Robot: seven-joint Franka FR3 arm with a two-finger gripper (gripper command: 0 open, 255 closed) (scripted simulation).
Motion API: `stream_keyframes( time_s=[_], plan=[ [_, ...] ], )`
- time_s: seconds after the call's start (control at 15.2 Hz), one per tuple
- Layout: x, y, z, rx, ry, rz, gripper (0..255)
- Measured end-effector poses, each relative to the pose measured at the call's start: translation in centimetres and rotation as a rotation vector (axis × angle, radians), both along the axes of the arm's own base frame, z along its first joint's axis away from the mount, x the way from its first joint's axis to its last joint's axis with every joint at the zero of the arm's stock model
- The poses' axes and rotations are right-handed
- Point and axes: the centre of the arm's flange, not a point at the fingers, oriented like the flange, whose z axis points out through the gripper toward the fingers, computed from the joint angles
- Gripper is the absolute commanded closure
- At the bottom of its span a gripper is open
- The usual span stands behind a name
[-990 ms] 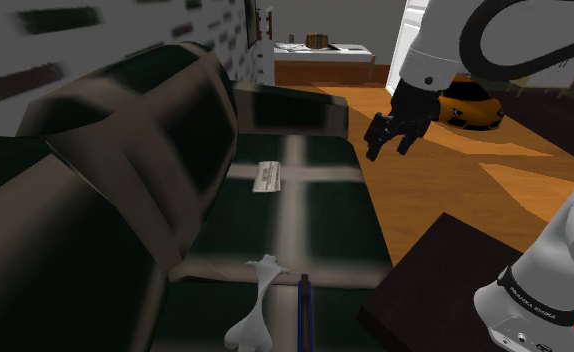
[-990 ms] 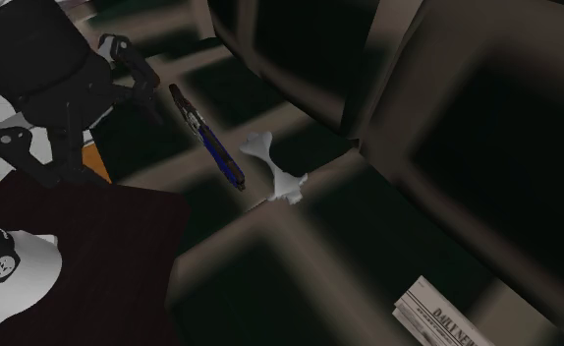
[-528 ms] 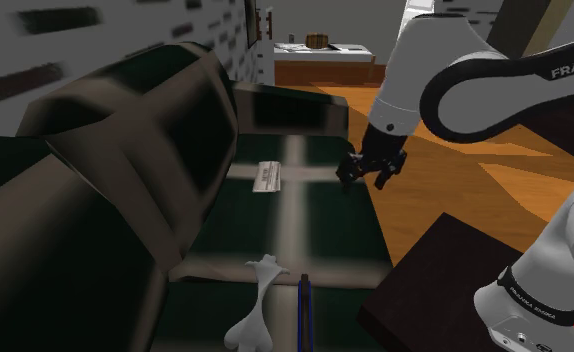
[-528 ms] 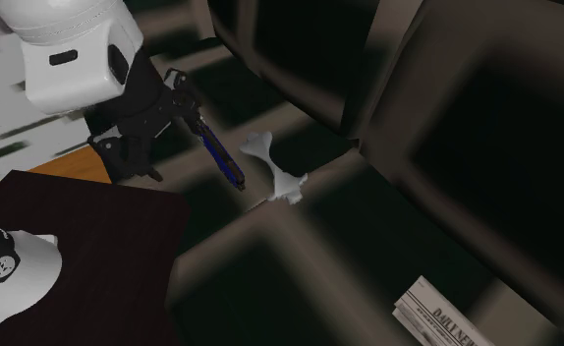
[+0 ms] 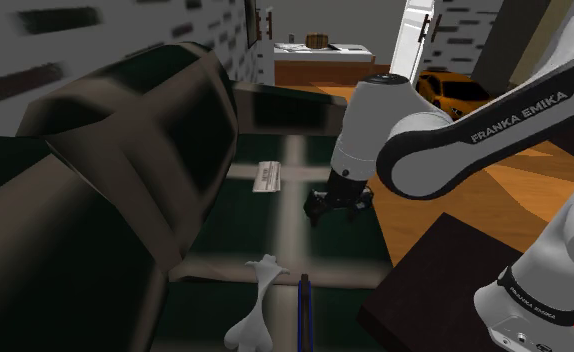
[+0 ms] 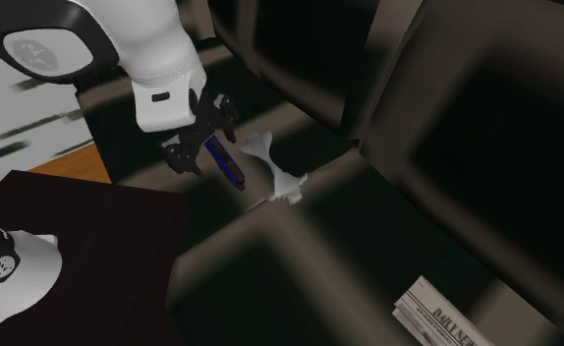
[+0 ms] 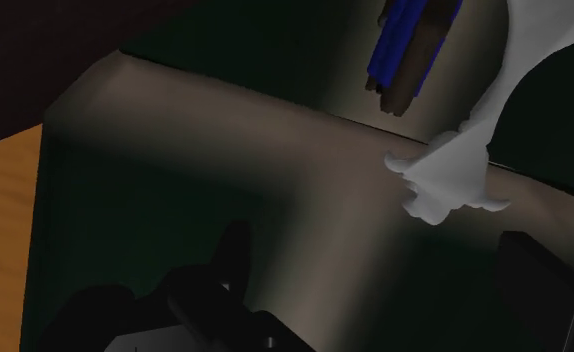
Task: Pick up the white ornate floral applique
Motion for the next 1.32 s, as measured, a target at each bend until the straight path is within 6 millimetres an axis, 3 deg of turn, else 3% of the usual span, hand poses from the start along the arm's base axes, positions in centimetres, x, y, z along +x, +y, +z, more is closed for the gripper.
stream_keyframes(
  time_s=[0.4,1.32],
  plan=[
    [1.3,4.9,-5.8,0.016,0.018,-0.084,0],
    [6.6,16.2,-19.0,0.054,0.059,-0.286,0]
  ],
)
